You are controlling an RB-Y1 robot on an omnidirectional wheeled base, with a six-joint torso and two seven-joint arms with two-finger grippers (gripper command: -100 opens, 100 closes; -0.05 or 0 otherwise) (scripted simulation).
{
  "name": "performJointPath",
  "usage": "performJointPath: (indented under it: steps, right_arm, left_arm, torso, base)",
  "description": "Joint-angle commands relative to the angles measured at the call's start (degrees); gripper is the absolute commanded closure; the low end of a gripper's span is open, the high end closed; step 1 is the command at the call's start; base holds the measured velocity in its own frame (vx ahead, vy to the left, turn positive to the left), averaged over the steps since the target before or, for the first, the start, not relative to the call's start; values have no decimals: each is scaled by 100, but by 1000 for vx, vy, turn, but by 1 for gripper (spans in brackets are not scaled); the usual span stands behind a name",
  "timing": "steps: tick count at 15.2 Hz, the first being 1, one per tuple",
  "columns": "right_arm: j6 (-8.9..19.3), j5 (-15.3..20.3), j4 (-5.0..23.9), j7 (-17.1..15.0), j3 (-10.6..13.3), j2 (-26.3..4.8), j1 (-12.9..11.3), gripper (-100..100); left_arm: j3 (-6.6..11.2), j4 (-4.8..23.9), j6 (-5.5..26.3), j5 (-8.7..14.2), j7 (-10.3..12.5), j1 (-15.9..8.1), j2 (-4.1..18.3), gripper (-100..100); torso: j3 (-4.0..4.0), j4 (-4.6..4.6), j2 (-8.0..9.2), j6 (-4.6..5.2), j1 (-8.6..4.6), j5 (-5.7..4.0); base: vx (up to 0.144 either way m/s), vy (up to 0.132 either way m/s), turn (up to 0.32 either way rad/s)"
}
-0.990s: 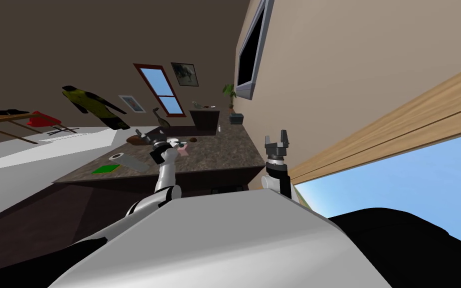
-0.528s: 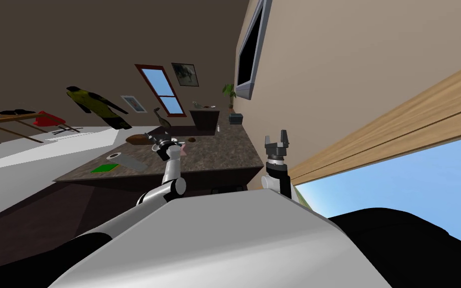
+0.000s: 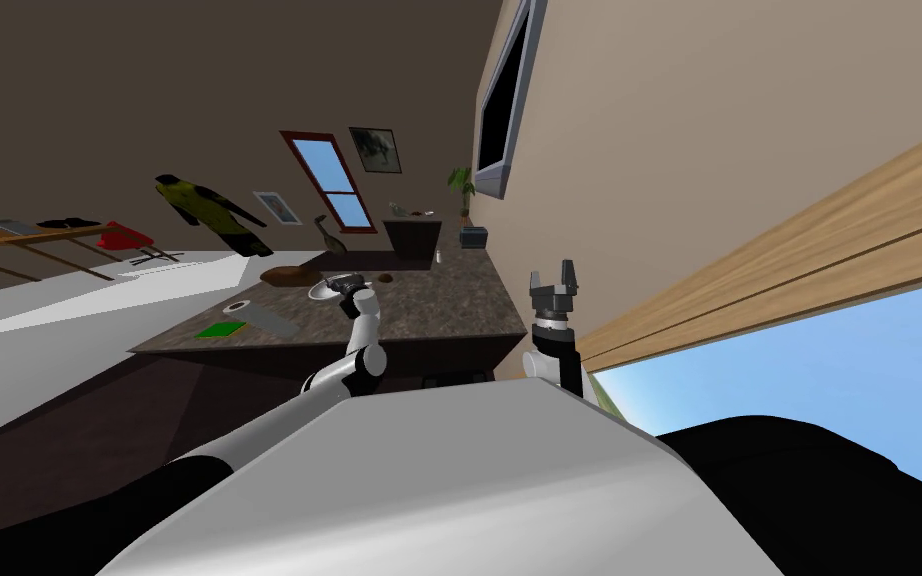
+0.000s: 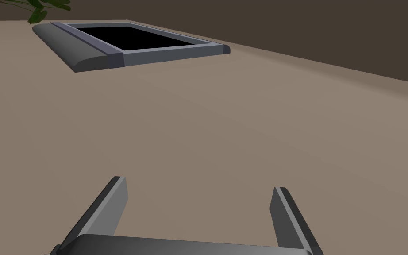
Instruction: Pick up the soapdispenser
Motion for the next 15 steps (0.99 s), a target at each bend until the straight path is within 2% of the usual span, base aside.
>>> performJointPath:
  steps: [1, 2, 3, 6, 8, 9, 10, 11, 15]
  right_arm:
    - [0, 0, 0, 0, 0, 0, 0, 0]
    - [0, 0, 0, 0, 0, 0, 0, 0]
    - [0, 0, 0, 0, 0, 0, 0, 0]
    - [0, 0, 0, 0, 0, 0, 0, 0]
    - [0, 0, 0, 0, 0, 0, 0, 0]
    - [0, 0, 0, 0, 0, 0, 0, 0]
    - [0, 0, 0, 0, 0, 0, 0, 0]
    - [0, 0, 0, 0, 0, 0, 0, 0]
    - [0, 0, 0, 0, 0, 0, 0, 0]
  left_arm:
    - [142, 133, 20, 143, -62, -122, -221, -100]
    - [206, 217, 21, 209, -73, -167, -370, -100]
    - [206, 217, 21, 209, -73, -167, -385, -100]
    - [297, 325, 17, 293, -87, -212, -683, -100]
    - [317, 347, 15, 309, -90, -217, -787, -100]
    - [282, 344, 14, 283, -51, -203, -684, -100]
    - [287, 357, 12, 287, -57, -212, -698, -100]
    - [286, 356, 12, 287, -58, -211, -697, 100]
    - [286, 356, 12, 287, -58, -211, -697, 100]
  torso:
    - [0, 0, 0, 0, 0, 0]
    - [0, 0, -1, 0, 1, 0]
    - [-1, -1, 0, 0, -1, 0]
    - [-1, 0, -1, -1, 3, 1]
    - [0, 0, 0, -1, 2, 0]
    - [-1, 0, -2, 0, 4, 1]
    - [-1, 0, -2, -2, 7, 1]
    - [-1, 0, -2, -2, 8, 1]
    - [-1, 0, -1, -2, 8, 1]
  base:
    - [-5, -7, 20]
    - [-9, -13, 37]
    - [-6, -8, 23]
    - [-4, -6, 18]
    - [-2, -3, 8]
    - [3, 4, -11]
    - [0, 0, 0]
    - [0, 0, 0]
    - [0, 0, 0]
